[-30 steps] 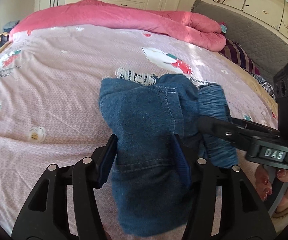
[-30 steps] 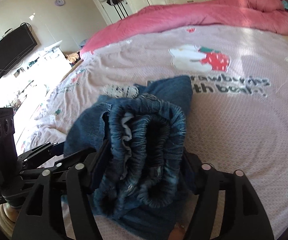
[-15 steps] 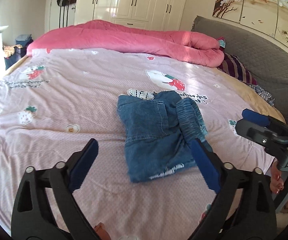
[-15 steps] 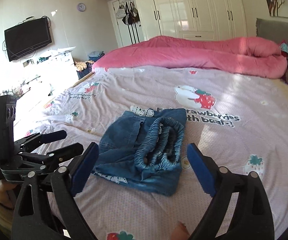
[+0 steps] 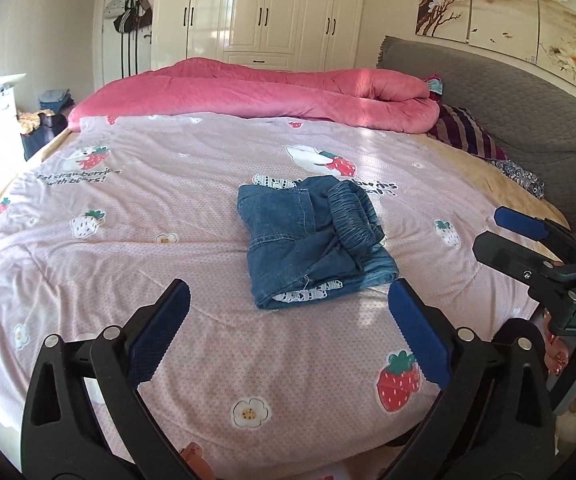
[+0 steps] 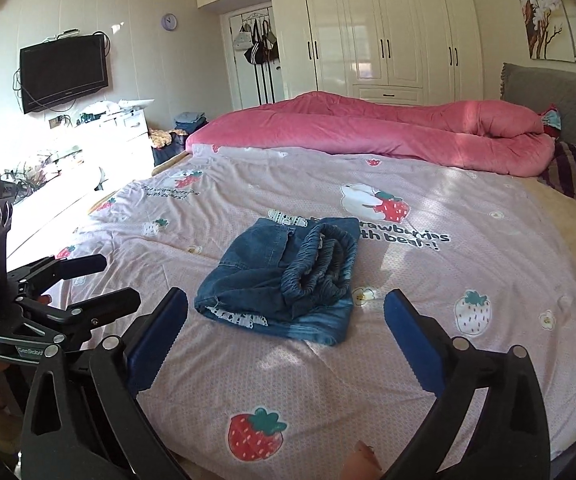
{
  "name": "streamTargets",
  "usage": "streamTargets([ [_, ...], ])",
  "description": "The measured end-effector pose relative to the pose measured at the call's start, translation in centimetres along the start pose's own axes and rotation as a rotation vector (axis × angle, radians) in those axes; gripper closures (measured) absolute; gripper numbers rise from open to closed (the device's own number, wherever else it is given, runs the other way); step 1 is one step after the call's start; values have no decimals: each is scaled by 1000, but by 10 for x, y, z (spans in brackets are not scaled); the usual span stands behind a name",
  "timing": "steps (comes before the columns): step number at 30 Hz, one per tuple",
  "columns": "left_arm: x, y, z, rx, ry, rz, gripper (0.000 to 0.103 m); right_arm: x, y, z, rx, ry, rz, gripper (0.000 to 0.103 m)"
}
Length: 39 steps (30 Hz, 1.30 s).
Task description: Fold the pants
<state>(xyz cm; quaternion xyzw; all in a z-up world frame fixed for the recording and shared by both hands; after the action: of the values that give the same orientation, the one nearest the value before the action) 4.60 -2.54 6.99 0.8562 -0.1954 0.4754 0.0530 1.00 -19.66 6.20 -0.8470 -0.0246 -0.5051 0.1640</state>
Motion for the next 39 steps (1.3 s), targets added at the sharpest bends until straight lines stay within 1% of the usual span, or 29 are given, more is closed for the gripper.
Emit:
streamTargets([
  [10,-5,-1,-17,19,15,-43,10,-6,-5,-21,-3,24,5,5],
  [21,-17,10,-30,38,13,-17,10,-16,-12,-39,-6,28,3,5],
  [28,-32,14,-34,40,9,-46,10,-32,-12,-42,-8,3,-1,5],
  [34,-42,16,-36,56,5,-47,10,-44,-6,-44,-20,-3,4,5],
  [39,-51,19,-33,64,-14,-40,10,-57,0,-40,-34,-29,5,5],
])
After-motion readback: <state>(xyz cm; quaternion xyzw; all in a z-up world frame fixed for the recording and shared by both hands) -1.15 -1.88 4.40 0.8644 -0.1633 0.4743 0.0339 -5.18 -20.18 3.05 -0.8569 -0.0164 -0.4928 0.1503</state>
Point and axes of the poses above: each gripper's, at about its wrist camera, not at the fingertips, and z roughly the way its jaws point, y to its right, x to its top, the point moved 3 cm from there along z, roughly the way its jaws point, and after that the axes turned 9 degrees about z, right-handed, at the moved point
